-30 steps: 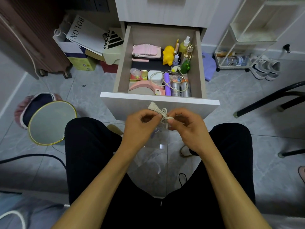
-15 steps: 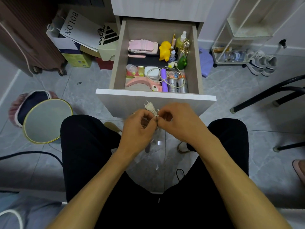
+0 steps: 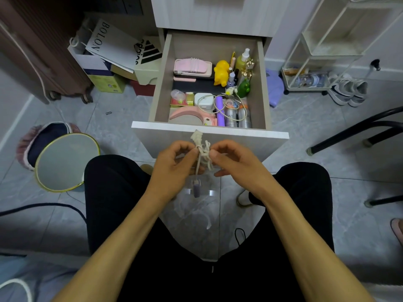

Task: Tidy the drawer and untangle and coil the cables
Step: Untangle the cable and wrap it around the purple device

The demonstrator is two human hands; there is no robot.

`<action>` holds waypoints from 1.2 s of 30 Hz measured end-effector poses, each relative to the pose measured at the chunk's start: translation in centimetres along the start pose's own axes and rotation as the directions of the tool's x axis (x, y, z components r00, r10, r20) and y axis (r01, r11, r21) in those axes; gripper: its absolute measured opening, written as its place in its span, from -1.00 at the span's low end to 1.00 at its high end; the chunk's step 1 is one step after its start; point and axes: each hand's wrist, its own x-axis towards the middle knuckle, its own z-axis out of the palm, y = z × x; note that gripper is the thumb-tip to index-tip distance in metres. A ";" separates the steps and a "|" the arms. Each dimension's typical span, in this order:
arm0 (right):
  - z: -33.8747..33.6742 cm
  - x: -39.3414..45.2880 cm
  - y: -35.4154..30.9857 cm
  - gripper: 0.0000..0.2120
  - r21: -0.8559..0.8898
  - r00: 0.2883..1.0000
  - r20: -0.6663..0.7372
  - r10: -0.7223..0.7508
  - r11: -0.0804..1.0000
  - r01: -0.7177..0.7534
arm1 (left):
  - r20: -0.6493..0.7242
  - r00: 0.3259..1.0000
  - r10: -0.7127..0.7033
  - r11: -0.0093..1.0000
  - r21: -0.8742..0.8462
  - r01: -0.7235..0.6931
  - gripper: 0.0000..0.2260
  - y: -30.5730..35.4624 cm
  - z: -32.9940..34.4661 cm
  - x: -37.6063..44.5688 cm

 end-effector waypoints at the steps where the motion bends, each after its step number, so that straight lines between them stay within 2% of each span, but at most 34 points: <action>1: 0.2 -0.1 0.1 -0.89 -0.006 1.000 -0.007 -0.003 1.000 0.003 | -0.012 1.000 -0.028 0.999 -0.042 0.027 -0.92 0.2 0.2 0.0; 4: 0.6 -0.2 0.4 -0.93 -0.136 0.994 -0.064 -0.088 0.988 0.078 | -0.041 0.997 -0.060 0.997 -0.050 0.058 -0.92 0.5 0.3 0.0; 8: 0.2 -0.5 0.4 -0.78 -0.138 0.979 -0.141 -0.148 0.982 0.128 | 0.029 0.998 -0.057 0.998 0.006 0.057 -0.90 0.8 -0.3 -0.1; 12: 0.2 -1.0 0.4 -0.79 -0.169 0.966 -0.155 -0.207 0.969 0.181 | 0.089 0.996 -0.018 0.995 0.095 0.010 -0.94 1.2 -0.7 -0.4; 15: 0.2 -1.1 1.1 -0.77 -0.181 0.951 -0.212 -0.223 0.966 0.186 | 0.075 0.997 -0.012 0.989 0.145 0.001 -0.90 1.2 -0.8 -0.4; 18: 0.2 -1.0 1.9 -0.81 -0.174 0.911 -0.337 -0.240 0.966 0.190 | 0.100 0.994 -0.040 0.994 0.102 0.029 -0.88 1.4 -0.6 -0.5; 20: 0.4 -0.9 2.0 -0.84 -0.208 0.894 -0.359 -0.269 0.957 0.204 | 0.127 0.990 -0.064 0.997 0.056 0.057 -0.87 1.7 -0.3 -0.6; 26: 0.7 -1.3 1.4 -0.84 -0.108 0.937 -0.206 -0.281 0.959 0.263 | 0.053 0.960 -0.275 0.947 -0.159 0.280 -0.85 1.3 0.0 0.1; 30: 0.1 -1.6 1.4 -0.90 -0.102 0.953 -0.150 -0.263 0.963 0.250 | 0.087 0.978 -0.191 0.966 -0.158 0.203 -0.76 1.3 -0.1 0.3; 32: 0.1 -1.7 1.2 -0.90 -0.099 0.953 -0.154 -0.259 0.964 0.246 | 0.084 0.985 -0.150 0.974 -0.158 0.162 -0.79 1.4 -0.1 0.3; 36: -0.3 -1.6 0.8 -0.93 -0.048 0.931 -0.291 -0.222 0.975 0.217 | 0.057 0.988 -0.144 0.962 -0.225 0.154 -0.87 1.4 0.0 0.3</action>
